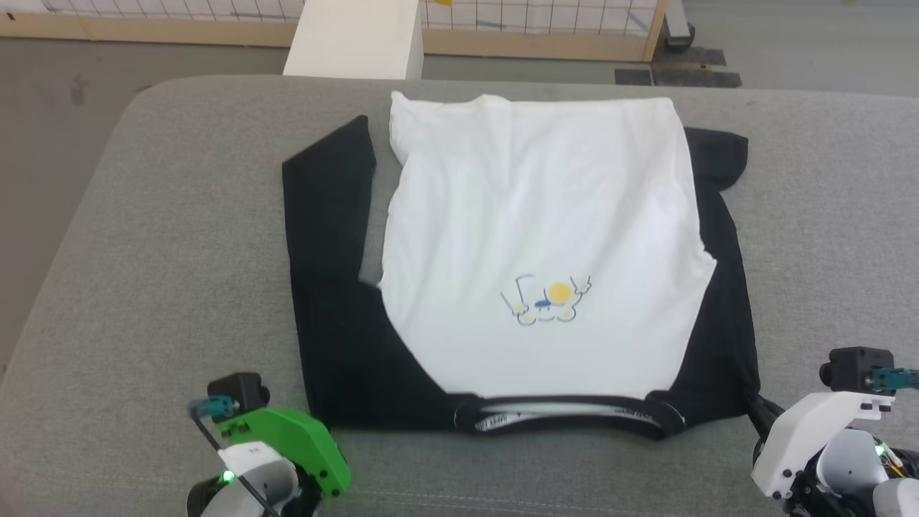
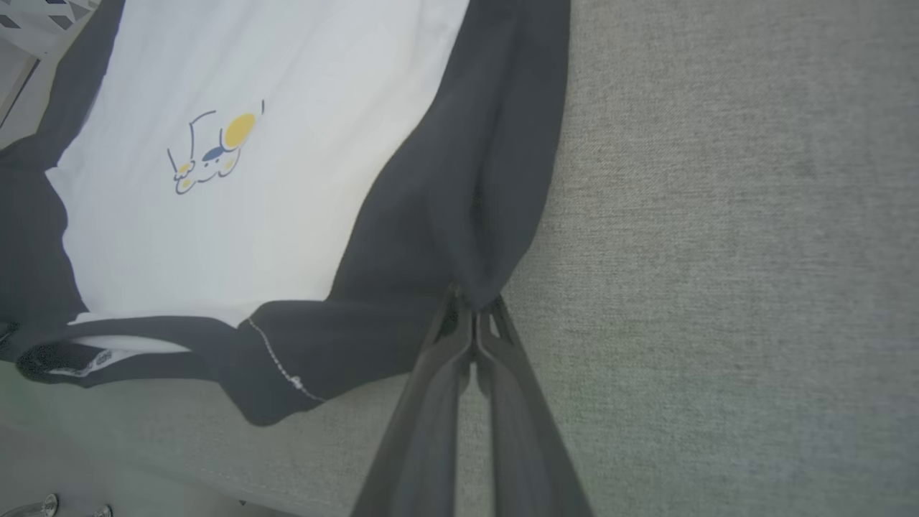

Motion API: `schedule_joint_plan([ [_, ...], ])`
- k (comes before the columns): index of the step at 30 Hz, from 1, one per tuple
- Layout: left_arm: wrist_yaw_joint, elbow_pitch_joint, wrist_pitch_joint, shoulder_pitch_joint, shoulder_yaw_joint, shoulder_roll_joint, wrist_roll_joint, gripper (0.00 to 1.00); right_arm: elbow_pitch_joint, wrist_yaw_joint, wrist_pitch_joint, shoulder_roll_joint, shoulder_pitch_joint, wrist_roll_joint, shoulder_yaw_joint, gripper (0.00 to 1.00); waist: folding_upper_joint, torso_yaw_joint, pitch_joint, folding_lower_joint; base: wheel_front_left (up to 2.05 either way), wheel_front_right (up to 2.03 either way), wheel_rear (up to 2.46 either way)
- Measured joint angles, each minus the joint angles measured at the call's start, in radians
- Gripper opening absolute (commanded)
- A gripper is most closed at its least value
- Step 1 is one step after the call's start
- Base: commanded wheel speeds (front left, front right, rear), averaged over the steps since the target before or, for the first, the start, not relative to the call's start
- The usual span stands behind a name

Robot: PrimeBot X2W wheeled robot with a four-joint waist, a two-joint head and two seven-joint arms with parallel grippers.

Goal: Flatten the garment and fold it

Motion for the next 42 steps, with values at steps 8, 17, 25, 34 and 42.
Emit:
schedule_joint_plan([
  [8,0.074,-0.051,0.108,0.032,-0.047,0.027,0.039,0.0,-0.011,0.0,0.136,0.024,0.017,-0.091,-0.013,0.0,0.0,0.011,-0.008,0.0,0.0,0.0,0.0],
  [17,0.098,-0.065,0.111,0.031,-0.027,0.034,0.033,1.0,0.034,0.0,0.177,0.049,0.009,-0.129,0.0,1.0,0.0,0.003,-0.008,0.0,0.0,0.0,0.0],
  [25,0.148,-0.198,0.154,0.057,0.034,0.109,0.0,1.0,-0.102,-0.001,0.209,0.046,0.009,-0.014,-0.052,1.0,0.0,-0.01,-0.021,0.0001,0.0,0.0,0.0],
  [34,0.101,-0.499,-0.19,0.039,0.083,0.205,0.165,1.0,-0.192,-0.001,0.203,-0.02,-0.243,-0.04,-0.193,1.0,0.0,-0.01,0.043,0.0001,0.0,0.0,0.0],
  [42,0.076,-0.593,-0.346,-0.028,0.067,0.185,0.332,1.0,0.027,-0.001,0.214,-0.087,-0.609,-0.183,-0.208,1.0,0.0,0.003,0.164,0.0002,0.0,0.0,0.0],
])
